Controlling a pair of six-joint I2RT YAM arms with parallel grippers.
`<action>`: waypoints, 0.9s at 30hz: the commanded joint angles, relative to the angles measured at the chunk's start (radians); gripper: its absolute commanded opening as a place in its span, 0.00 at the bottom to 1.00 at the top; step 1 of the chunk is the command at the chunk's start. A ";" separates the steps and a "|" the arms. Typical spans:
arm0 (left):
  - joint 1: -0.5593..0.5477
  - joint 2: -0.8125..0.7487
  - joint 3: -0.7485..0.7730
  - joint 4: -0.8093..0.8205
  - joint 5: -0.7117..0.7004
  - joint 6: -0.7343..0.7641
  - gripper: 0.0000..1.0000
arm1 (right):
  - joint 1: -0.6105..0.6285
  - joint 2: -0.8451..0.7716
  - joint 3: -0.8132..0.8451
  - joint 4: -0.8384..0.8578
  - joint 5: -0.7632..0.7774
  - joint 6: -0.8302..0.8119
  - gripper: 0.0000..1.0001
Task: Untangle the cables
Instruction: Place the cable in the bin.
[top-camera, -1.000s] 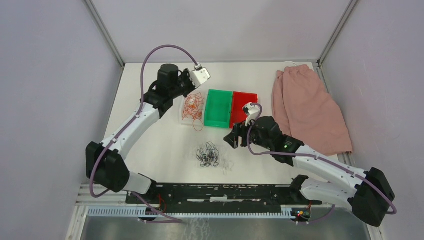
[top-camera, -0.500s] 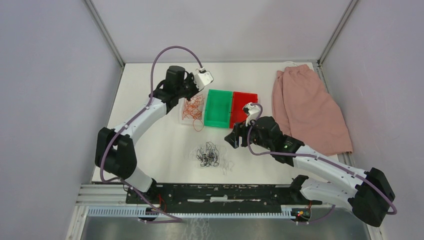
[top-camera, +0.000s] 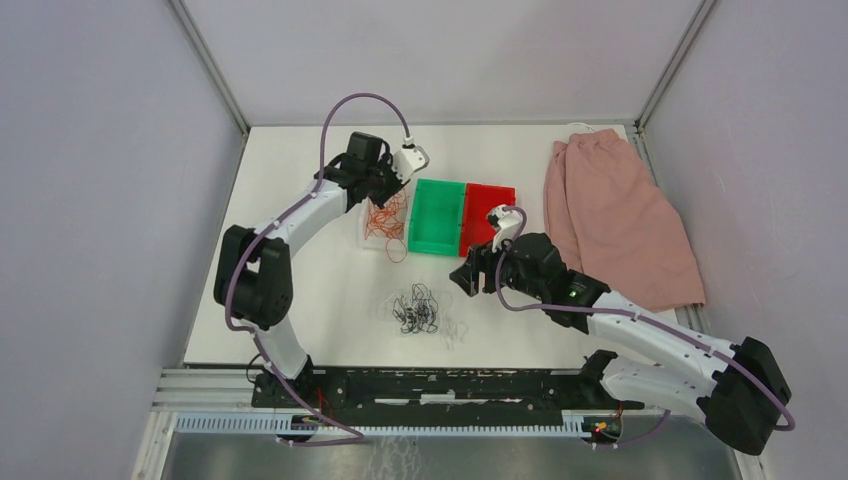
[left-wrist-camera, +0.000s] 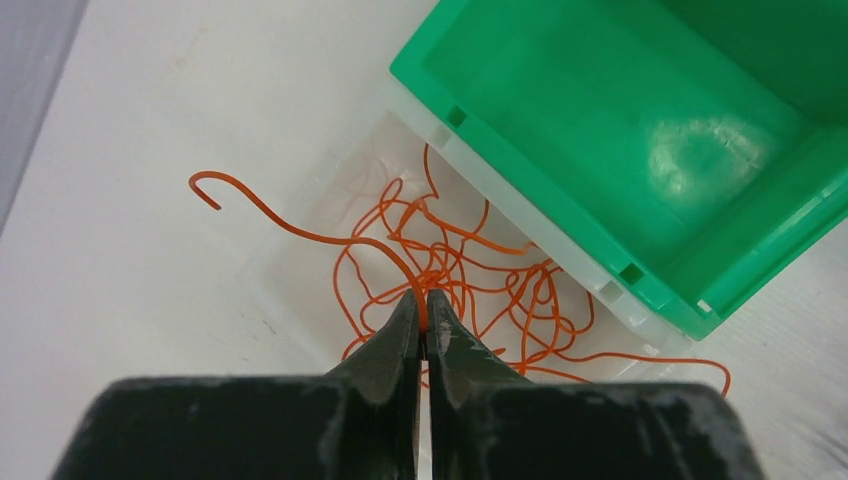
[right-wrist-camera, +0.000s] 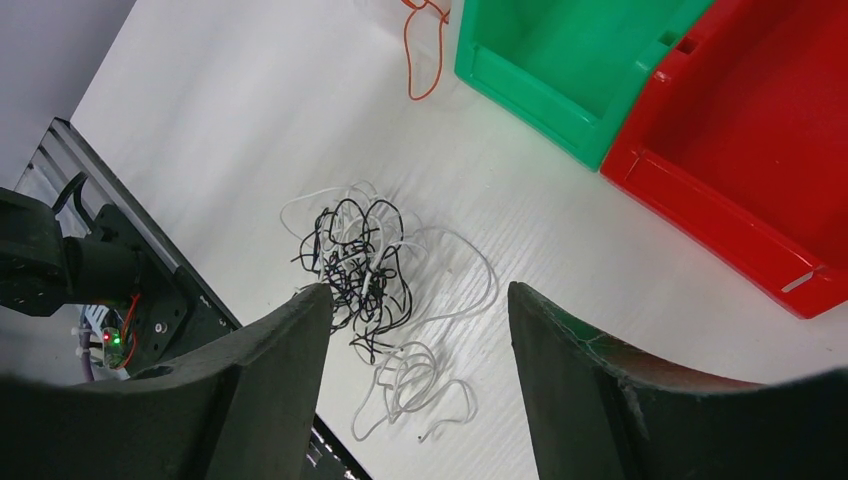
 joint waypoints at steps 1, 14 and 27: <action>0.013 0.020 0.041 -0.047 -0.019 -0.018 0.14 | 0.000 -0.025 0.038 0.014 0.028 -0.025 0.71; 0.048 -0.010 0.151 -0.184 0.051 -0.004 0.68 | 0.000 -0.007 0.069 0.003 0.018 -0.025 0.71; 0.127 -0.214 0.235 -0.701 0.365 0.159 0.81 | 0.073 0.211 0.136 -0.032 -0.225 -0.076 0.68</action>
